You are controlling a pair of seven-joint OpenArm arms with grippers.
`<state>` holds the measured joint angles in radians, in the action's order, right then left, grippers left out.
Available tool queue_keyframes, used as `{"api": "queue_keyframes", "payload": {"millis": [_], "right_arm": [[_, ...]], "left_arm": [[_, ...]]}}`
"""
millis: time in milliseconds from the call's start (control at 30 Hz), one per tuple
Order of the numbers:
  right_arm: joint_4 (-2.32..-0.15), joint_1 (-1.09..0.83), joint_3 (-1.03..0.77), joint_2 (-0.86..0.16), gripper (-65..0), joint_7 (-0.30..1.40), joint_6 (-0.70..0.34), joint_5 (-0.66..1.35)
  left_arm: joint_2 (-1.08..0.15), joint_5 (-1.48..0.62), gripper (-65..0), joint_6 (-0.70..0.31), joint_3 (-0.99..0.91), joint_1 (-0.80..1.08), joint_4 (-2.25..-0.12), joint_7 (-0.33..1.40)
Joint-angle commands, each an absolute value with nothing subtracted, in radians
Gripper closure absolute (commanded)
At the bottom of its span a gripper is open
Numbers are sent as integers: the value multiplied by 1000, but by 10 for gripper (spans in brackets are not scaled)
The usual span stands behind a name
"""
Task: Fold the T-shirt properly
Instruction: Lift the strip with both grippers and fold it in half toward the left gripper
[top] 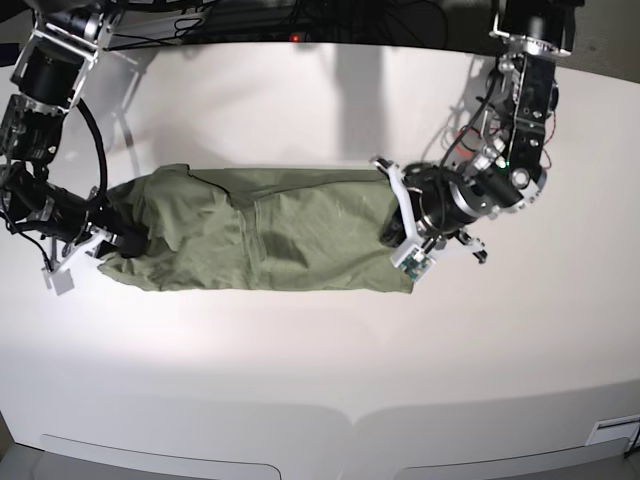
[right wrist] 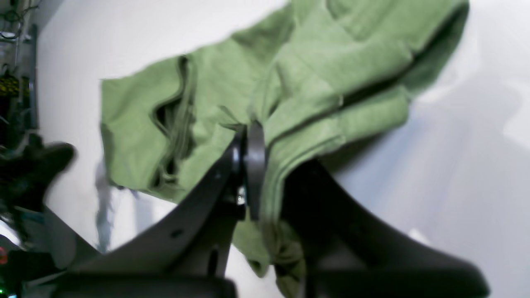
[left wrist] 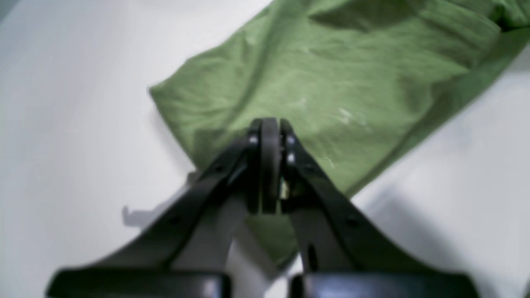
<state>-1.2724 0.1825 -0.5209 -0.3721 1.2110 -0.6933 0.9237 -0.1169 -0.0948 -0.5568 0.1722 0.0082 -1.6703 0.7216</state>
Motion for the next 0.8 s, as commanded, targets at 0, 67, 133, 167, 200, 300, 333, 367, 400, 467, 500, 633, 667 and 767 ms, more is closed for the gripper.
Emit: {"api": "queue_keyframes", "payload": {"millis": [0,67,133,167,200,300,333,367,400,467,500,633,667,767], "right_arm": [[-1304,205,-523,-372,0,1203,-698,976],[-1328,205,-523,-344,0,1203,-698,985],[-1353,210,-521,-318,0,1206,-698,985],[-1365,213,-517,-307,0,1206,-698,985],[-1374,216,-508,-295,0,1206,-698,986],[-1386,235,-451,-258,0,1206,-698,1007],[-1386,245,-424,-241,0,1206,-698,1005],[-1386,255,-395,-224,0,1205,-698,1002],[-1386,266,-365,-205,0,1205,-698,1001],[-1386,290,-310,-167,0,1201,-698,998],[-1386,303,-285,-147,0,1197,-698,998],[-1386,349,-209,-65,0,1189,-698,942],[-1386,355,-197,-44,0,1189,-698,905],[-1386,351,-189,14,0,1186,-698,785]], "left_arm": [[-117,-104,0,-559,171,9,-1661,679],[-117,-88,0,-560,171,20,-1593,632],[-117,-67,0,-559,171,12,-1508,611],[-117,-68,0,-557,171,4,-1472,605],[-117,-71,0,-557,171,-4,-1441,603],[-99,-89,0,-557,171,-17,-1396,601],[-89,-86,0,-557,171,-17,-1394,601],[-73,-85,0,-557,171,-17,-1394,604],[-60,-84,0,-558,171,-17,-1394,605],[-41,-78,0,-558,172,-17,-1394,608],[-33,-78,0,-558,172,-17,-1394,614],[-32,-78,0,-560,172,-17,-1394,620],[-34,-78,0,-560,172,-17,-1394,620],[-35,-78,0,-559,172,-17,-1394,625]]}}
